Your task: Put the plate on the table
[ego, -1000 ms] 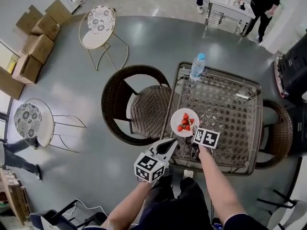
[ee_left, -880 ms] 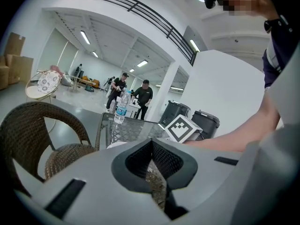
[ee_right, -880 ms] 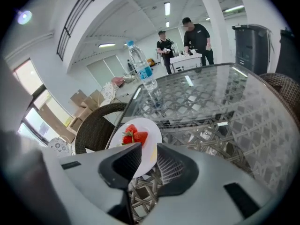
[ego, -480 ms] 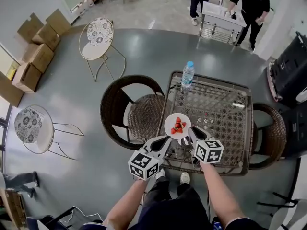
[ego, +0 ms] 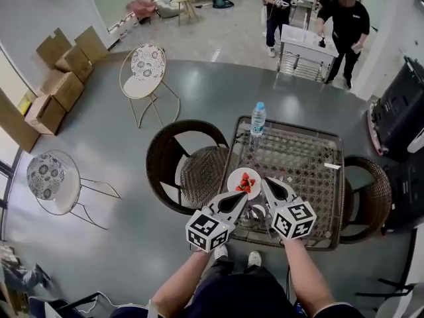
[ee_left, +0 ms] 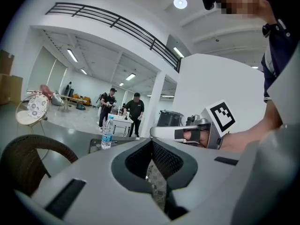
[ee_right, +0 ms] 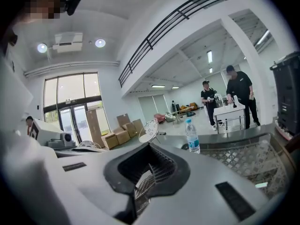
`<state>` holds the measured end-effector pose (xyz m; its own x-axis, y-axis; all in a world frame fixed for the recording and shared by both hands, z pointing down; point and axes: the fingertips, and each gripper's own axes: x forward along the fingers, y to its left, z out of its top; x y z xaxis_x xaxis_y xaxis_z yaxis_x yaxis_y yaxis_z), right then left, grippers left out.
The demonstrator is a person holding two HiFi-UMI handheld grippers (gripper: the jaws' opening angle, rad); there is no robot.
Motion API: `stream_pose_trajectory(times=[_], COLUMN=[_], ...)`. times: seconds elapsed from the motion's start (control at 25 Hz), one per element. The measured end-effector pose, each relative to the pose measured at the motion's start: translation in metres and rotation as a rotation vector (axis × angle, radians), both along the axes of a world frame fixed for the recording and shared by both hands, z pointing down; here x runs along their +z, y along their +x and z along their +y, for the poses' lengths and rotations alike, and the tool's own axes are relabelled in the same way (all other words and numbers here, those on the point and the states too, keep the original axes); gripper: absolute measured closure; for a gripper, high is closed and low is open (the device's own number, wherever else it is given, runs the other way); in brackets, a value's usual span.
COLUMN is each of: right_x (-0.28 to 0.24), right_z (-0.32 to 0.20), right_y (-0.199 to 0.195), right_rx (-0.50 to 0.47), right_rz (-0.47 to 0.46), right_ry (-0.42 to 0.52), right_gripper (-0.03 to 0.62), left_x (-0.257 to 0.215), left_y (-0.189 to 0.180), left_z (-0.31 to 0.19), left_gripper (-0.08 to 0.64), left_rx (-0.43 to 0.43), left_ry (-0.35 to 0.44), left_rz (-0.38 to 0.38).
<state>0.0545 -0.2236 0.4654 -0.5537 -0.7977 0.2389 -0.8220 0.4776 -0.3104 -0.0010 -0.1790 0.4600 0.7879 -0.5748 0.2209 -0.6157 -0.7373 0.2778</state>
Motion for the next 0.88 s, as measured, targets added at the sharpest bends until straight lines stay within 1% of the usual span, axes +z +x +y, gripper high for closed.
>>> stream_pose_trajectory(times=[0.16, 0.44, 0.88], right_x=[-0.03, -0.067, -0.079], right_z=[0.006, 0.018, 0.032], right_y=[-0.003, -0.006, -0.008], right_rx=[-0.021, -0.039, -0.046], right_rz=[0.027, 0.049, 0.069], right_ry=[0.071, 0.161, 0.207], right_gripper=[0.586, 0.586, 0.586], left_x=[-0.019, -0.043, -0.057], left_y=[0.003, 0.005, 0.003], left_z=[0.004, 0.011, 0.019], left_gripper=[0.554, 0.554, 0.554], left_rx=[0.008, 0.023, 0.041], left_ry=[0.027, 0.062, 0.084], left_rz=[0.012, 0.021, 0.009])
